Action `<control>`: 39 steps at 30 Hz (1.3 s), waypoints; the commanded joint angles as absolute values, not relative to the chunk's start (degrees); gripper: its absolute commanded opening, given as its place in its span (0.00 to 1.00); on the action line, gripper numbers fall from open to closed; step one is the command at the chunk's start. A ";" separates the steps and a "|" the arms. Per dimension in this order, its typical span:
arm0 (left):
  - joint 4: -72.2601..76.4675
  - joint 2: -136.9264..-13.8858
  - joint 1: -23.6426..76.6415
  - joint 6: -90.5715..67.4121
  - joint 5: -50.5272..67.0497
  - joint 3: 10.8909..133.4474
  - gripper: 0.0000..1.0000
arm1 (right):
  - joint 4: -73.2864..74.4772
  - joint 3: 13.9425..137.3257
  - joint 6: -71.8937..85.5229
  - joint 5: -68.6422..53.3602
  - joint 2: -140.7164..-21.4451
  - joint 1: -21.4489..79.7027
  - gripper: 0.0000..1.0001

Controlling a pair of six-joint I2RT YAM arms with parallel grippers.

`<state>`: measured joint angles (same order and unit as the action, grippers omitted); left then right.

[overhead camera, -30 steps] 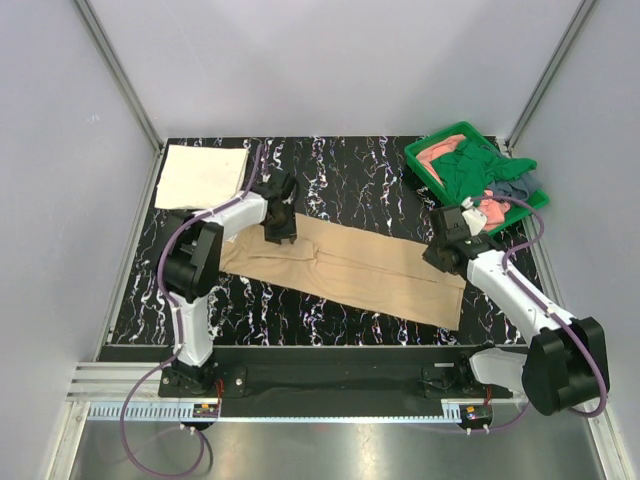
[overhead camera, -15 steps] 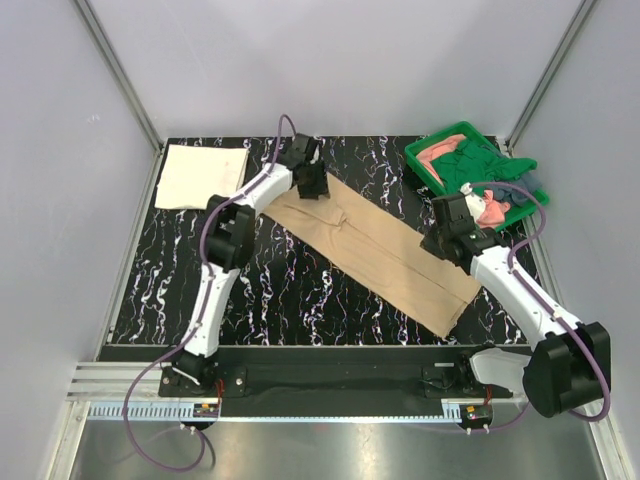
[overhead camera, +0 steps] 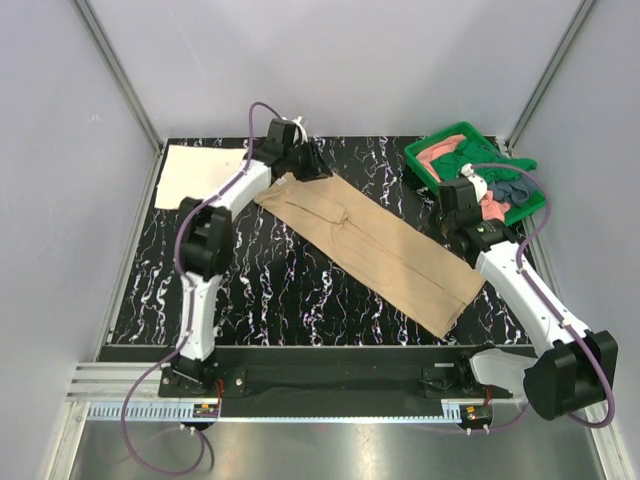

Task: Fold and stack the t-shirts
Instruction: Fold the tshirt

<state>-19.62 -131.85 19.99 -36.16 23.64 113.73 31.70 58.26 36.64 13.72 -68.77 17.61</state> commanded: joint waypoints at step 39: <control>-26.54 -106.90 36.48 -29.45 0.18 74.79 0.03 | 34.82 56.87 36.30 0.88 -61.17 17.58 0.34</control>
<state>-22.65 -112.62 37.87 -33.78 6.26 74.81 38.96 58.81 36.12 3.40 -59.92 17.56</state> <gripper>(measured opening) 0.026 0.342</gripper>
